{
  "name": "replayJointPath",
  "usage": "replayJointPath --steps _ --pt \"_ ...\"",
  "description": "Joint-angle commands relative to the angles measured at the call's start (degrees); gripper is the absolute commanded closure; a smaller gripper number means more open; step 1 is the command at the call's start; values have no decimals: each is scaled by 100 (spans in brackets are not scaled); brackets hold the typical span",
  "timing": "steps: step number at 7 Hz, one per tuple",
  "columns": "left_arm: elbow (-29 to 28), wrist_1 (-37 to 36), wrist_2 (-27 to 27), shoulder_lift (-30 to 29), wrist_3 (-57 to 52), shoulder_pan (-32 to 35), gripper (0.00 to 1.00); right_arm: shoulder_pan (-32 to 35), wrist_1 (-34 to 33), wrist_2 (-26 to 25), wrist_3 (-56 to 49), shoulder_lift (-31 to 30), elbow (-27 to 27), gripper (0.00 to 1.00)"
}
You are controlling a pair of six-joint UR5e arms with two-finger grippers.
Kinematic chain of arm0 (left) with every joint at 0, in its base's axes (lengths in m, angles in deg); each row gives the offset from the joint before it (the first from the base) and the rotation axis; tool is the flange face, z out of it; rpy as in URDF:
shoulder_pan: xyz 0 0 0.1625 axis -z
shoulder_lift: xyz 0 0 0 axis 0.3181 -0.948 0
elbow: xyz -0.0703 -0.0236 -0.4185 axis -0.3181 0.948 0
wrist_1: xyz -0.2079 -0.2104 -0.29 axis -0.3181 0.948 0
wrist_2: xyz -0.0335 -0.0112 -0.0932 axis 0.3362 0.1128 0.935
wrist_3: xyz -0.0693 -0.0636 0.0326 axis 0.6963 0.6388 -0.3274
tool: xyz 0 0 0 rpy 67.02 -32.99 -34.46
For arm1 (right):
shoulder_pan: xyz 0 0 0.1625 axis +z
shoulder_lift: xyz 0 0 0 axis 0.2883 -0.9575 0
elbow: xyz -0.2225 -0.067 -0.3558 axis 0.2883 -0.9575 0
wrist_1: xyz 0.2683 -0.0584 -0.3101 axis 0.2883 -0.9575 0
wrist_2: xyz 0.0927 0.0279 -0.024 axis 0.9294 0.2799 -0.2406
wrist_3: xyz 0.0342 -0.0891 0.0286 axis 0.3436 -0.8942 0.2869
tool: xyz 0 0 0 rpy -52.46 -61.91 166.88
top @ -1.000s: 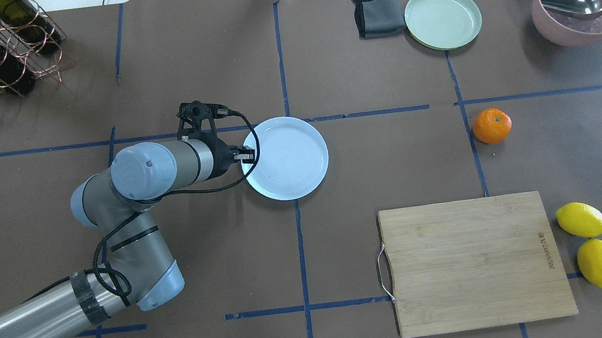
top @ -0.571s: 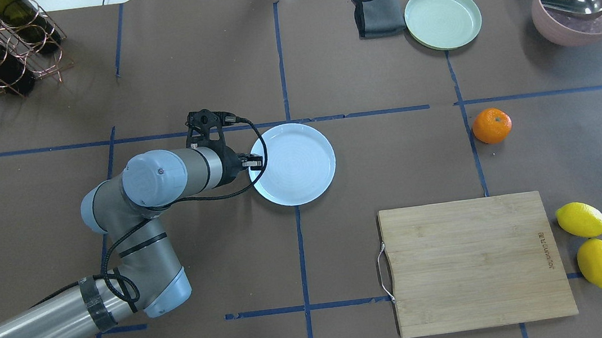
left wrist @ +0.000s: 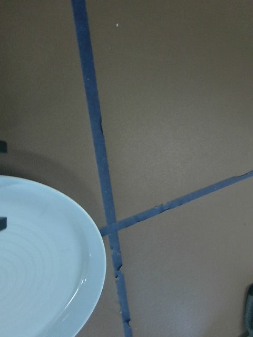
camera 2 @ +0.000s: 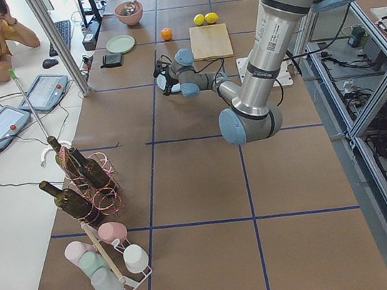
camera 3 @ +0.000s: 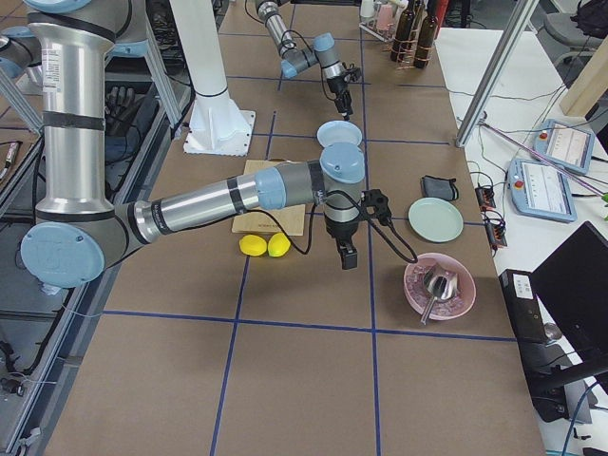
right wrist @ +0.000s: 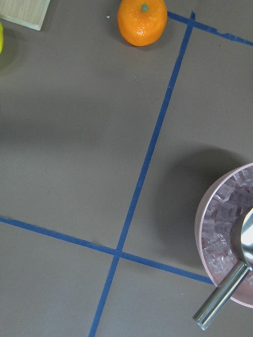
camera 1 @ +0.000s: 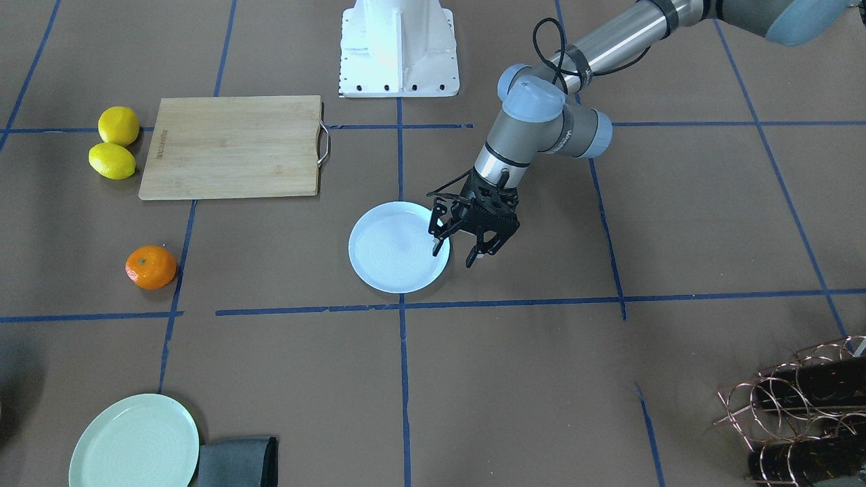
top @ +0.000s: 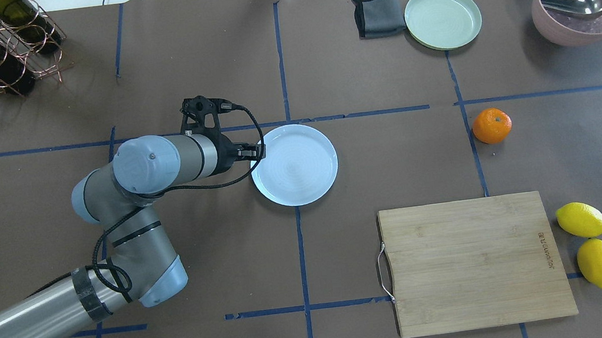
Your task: Pick orange to plate
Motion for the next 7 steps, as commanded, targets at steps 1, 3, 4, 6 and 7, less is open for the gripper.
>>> replayJointPath --steps 1,3,4,6,7 --pt "1307 -1025 797 824 -1483 784 0 -130 -2 12 11 78 211 0" --pt "1990 -2264 2060 1478 -3136 2275 0 -656 7 -6 569 542 221 0" --pt "1992 -2548 2354 1994 -4214 2996 0 -763 7 -6 713 561 265 0" --pt "1538 -3457 2584 2482 -5861 4218 0 -834 7 3 723 588 274 0" --pt "1213 -4187 3081 2466 -6494 4808 0 -887 7 3 723 597 274 0"
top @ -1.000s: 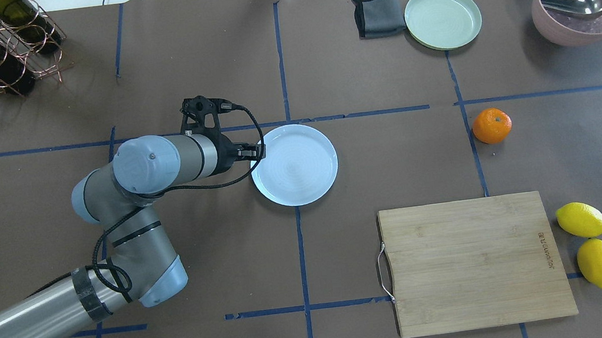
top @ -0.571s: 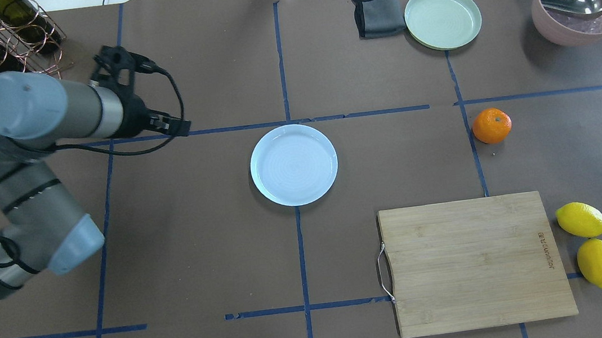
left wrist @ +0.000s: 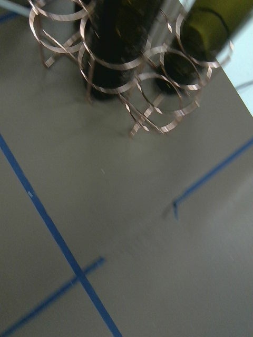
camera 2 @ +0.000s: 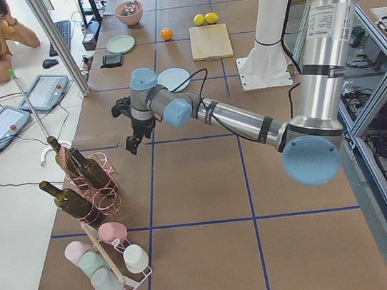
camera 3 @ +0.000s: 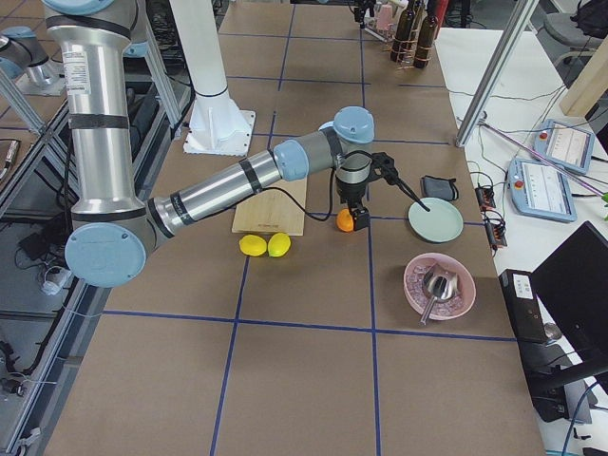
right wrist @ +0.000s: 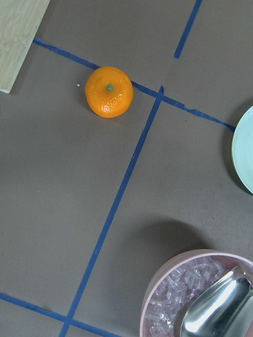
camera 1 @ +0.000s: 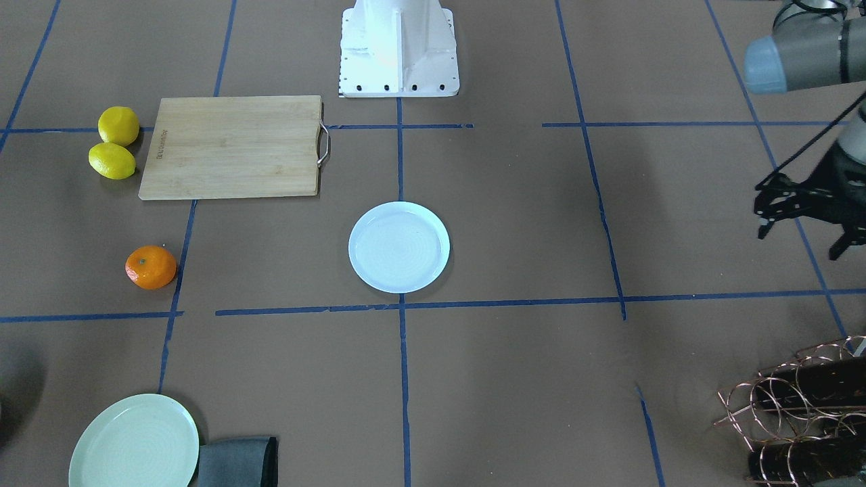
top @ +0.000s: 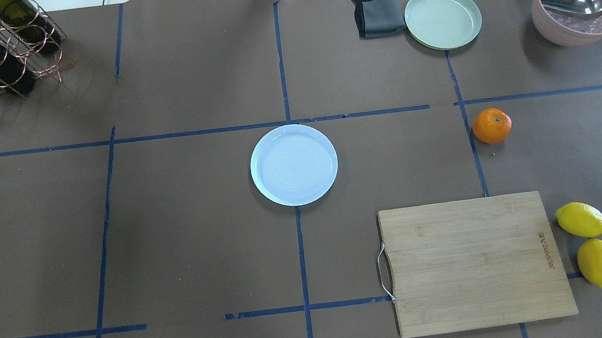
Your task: Pick orange to plate
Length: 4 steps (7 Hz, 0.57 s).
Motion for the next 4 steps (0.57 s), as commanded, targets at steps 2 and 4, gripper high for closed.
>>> replayJointPath --steps 2,4 --pt "-367 -895 1172 942 -1793 1731 0 -230 0 -8 187 130 4 0" --pt "-357 -896 1183 1464 -1798 1806 0 -790 0 -217 932 341 -5 0"
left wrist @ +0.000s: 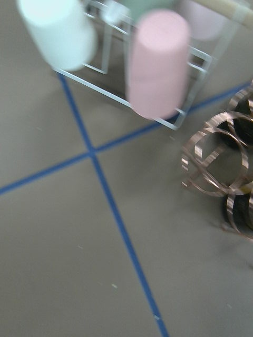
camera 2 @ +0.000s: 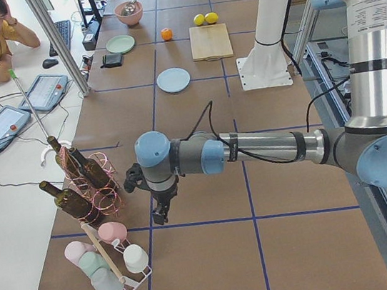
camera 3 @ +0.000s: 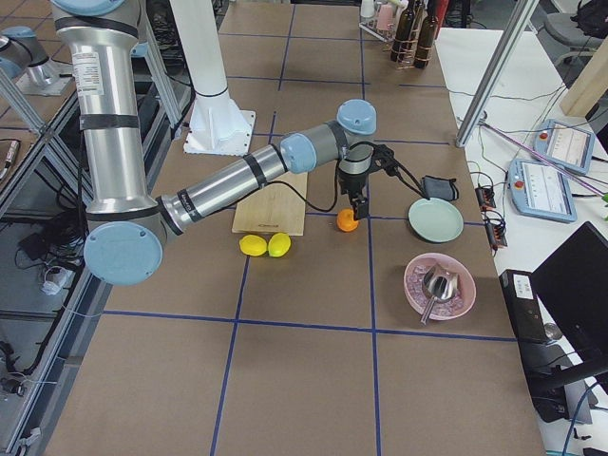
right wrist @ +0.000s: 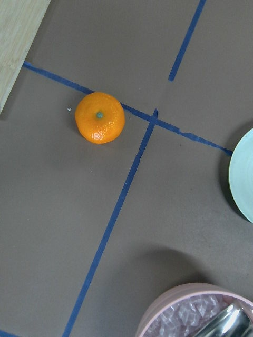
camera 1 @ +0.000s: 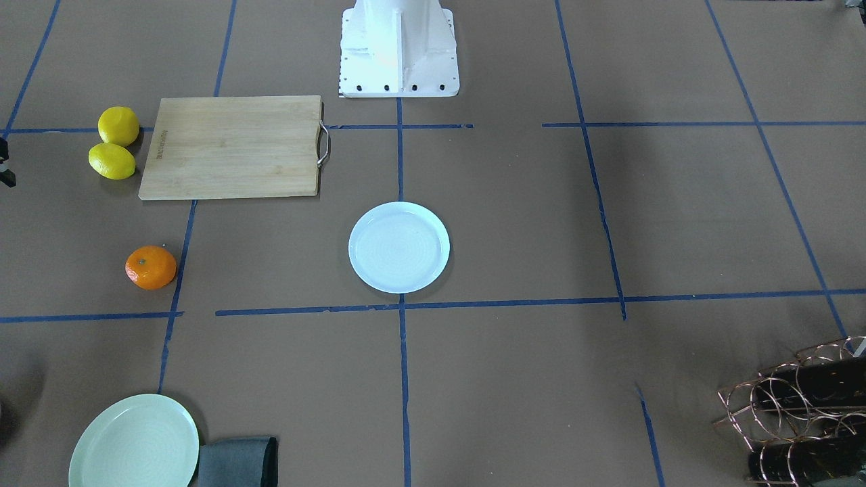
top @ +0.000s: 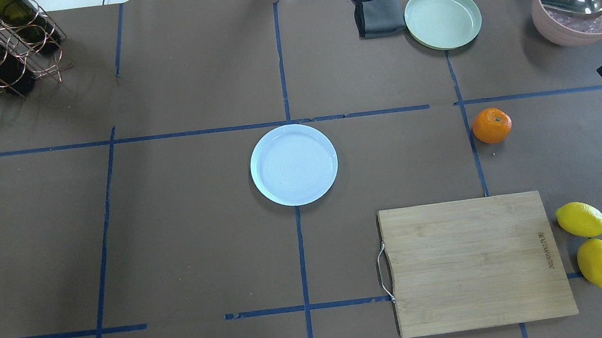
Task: Pick orange to plate
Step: 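Reach the right gripper down over the orange tangerine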
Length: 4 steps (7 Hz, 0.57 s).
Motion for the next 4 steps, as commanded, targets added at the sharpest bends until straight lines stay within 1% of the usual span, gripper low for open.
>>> replayJointPath --steps 1,2,3,4 --pt "-47 18 47 229 -53 93 0 -714 261 -351 605 103 -60 0" --pt "-29 27 38 221 -44 93 0 -1057 1282 -641 1573 77 -391 0" --pt "-12 27 20 229 -44 93 0 -1583 2171 -1122 2410 94 -734 0" --pt "-12 36 20 238 -44 93 0 -1884 2658 -1414 2775 173 -1024 0"
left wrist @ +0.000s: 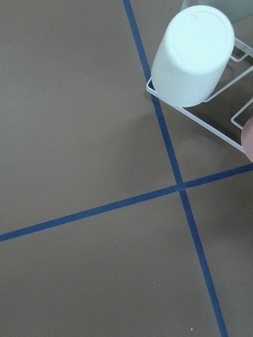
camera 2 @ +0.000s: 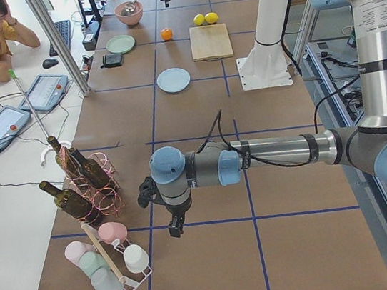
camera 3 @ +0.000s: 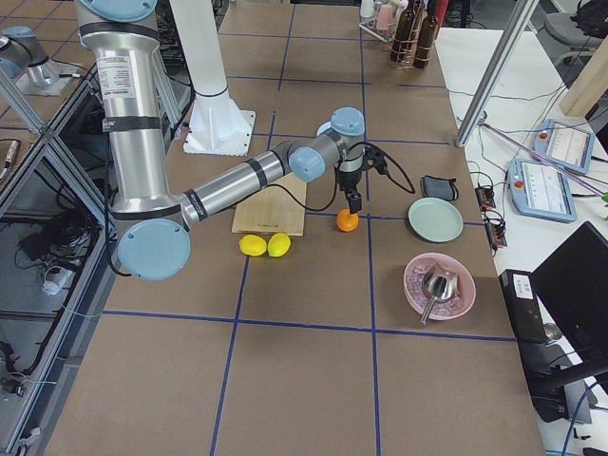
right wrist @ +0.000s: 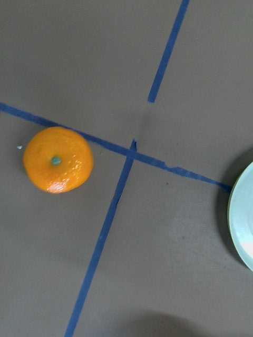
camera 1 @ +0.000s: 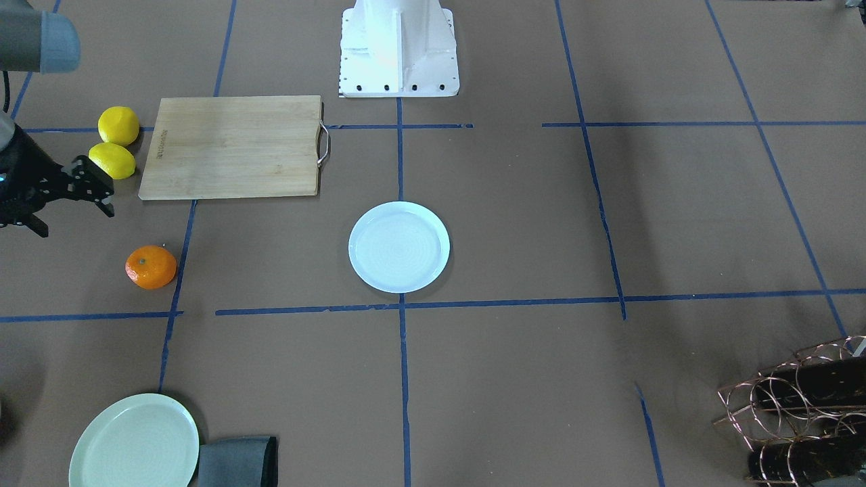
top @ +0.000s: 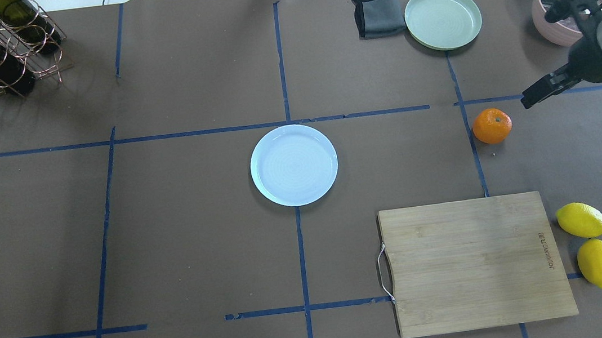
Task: Pick orange to plate
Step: 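Reach the right gripper down over the orange tangerine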
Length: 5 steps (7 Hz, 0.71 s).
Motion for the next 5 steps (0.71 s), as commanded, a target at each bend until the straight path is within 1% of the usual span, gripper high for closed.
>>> replayJointPath --steps 1,2,4,5 --pt "15 9 -15 11 1 10 0 -571 1084 -503 875 300 -709 0" --pt "24 9 -6 20 -16 10 0 -634 1227 -661 912 441 -1043 0" --pt "-11 9 -6 20 -43 10 0 -756 1334 -828 904 443 -1203 0" --pt "-20 9 2 20 -52 10 0 -862 1342 -1021 904 443 -1326 0"
